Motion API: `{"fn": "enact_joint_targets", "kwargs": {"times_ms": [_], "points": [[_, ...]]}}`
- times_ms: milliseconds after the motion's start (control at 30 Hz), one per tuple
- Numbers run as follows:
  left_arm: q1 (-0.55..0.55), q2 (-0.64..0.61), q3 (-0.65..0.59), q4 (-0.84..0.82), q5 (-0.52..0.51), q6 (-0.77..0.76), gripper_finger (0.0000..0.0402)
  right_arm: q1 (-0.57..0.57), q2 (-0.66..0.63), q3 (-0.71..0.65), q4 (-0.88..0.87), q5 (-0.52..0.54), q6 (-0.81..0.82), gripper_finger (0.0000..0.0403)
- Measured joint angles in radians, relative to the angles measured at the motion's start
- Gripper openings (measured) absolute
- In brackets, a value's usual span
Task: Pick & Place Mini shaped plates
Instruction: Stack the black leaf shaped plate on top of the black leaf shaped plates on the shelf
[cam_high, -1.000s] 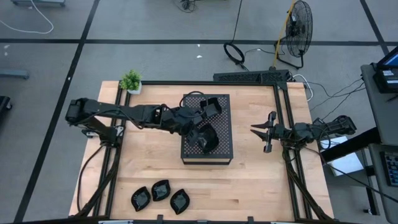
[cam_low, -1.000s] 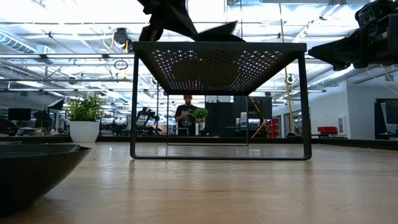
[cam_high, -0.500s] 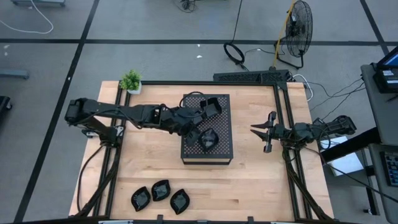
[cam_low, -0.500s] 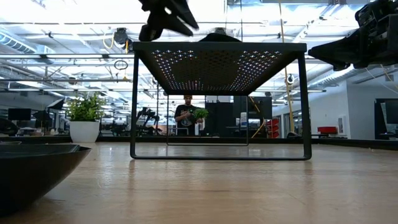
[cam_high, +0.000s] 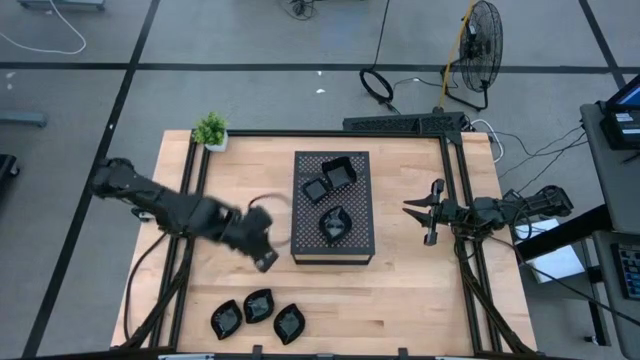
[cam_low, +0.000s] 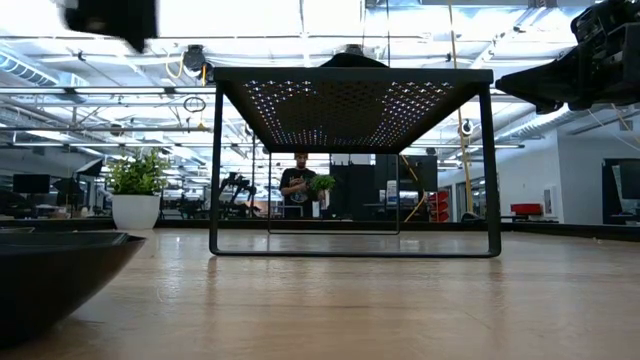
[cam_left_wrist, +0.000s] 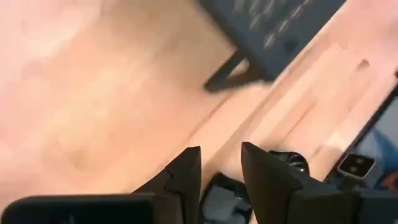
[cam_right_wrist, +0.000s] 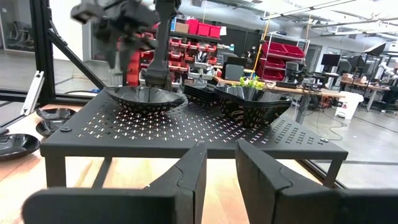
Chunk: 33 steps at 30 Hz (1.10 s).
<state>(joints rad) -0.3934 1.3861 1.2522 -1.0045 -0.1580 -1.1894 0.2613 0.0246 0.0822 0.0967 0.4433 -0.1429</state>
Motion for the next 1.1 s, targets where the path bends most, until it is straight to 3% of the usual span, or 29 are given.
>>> {"fn": "enact_joint_targets", "kwargs": {"times_ms": [167, 267, 433, 567, 667, 833, 1100], "points": [[-0.177, 0.002, -0.103, 0.044, -0.073, -0.333, 0.0118, 0.000, 0.000, 0.000, 0.000, 0.000, 0.000, 0.0073], [-0.260, 0.007, -0.179, 0.122, -0.107, -0.418, 0.0118, 0.000, 0.000, 0.000, 0.000, 0.000, 0.000, 0.0073], [-0.344, 0.013, -0.354, 0.366, -0.185, -0.437, 0.0118, 0.000, 0.000, 0.000, 0.000, 0.000, 0.000, 0.0073], [-0.353, 0.015, -0.504, 0.575, -0.177, -0.470, 0.0118, 0.000, 0.000, 0.000, 0.000, 0.000, 0.000, 0.0073], [-0.354, 0.016, -0.579, 0.662, -0.108, -0.494, 0.0118, 0.000, 0.000, 0.000, 0.000, 0.000, 0.000, 0.0073], [-0.353, 0.035, -0.610, 0.722, -0.073, -0.467, 0.0129, 0.000, 0.000, 0.000, 0.000, 0.000, 0.000, 0.0073], [-0.347, 0.079, -0.610, 0.799, -0.009, -0.434, 0.0220, 0.000, 0.000, 0.000, 0.000, 0.000, 0.000, 0.0073]]}}
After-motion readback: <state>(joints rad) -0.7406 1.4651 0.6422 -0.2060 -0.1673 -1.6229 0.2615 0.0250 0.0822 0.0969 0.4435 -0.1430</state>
